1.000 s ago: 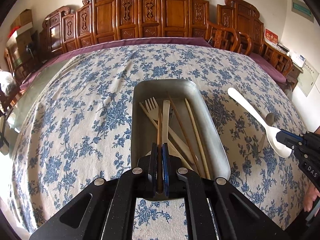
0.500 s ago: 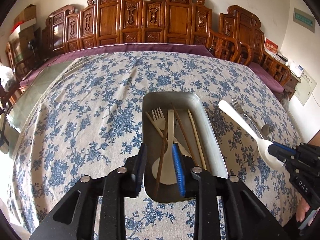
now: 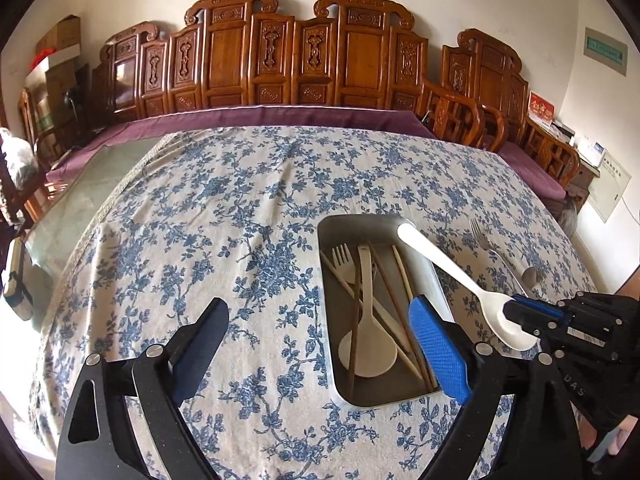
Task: Organize utensils
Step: 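Lower the white plastic spoon into the grey tray and open the right tool, then move the right tool back to the metal fork on the tablecloth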
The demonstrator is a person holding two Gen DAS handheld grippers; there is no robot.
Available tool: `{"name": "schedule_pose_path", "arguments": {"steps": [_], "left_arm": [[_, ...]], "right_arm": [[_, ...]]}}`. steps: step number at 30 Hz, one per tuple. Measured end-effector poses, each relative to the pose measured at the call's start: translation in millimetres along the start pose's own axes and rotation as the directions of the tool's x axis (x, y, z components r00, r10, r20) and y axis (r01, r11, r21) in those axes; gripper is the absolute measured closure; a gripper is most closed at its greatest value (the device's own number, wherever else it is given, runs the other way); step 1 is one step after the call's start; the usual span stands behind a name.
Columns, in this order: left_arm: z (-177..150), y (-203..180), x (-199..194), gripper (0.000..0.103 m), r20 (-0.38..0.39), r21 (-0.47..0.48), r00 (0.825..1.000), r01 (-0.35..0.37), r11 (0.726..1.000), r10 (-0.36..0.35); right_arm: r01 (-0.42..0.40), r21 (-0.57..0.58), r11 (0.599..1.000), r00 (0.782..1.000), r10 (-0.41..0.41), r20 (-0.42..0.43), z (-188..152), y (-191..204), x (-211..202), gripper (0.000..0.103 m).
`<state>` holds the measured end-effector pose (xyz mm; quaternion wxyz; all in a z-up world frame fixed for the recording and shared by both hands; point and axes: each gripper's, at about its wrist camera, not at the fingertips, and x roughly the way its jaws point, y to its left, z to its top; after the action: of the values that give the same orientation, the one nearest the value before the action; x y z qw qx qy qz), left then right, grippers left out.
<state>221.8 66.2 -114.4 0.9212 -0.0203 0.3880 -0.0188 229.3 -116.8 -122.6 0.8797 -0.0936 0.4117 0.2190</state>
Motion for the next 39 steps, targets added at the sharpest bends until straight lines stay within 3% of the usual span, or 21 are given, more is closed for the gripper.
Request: {"name": "schedule_pose_path", "arguments": {"steps": [25,39], "left_arm": [[7,33,1,0.011,-0.002,-0.072,1.0,-0.01,0.997,0.01],[5,28,4,0.011,-0.004,-0.055,1.0,-0.017,0.998,0.017]], "right_arm": [[0.034,-0.014,0.999,0.995,-0.035,-0.091,41,32,83,0.097],[-0.075,0.048,0.996,0.986,0.081,-0.147,27,35,93,0.092]]}}
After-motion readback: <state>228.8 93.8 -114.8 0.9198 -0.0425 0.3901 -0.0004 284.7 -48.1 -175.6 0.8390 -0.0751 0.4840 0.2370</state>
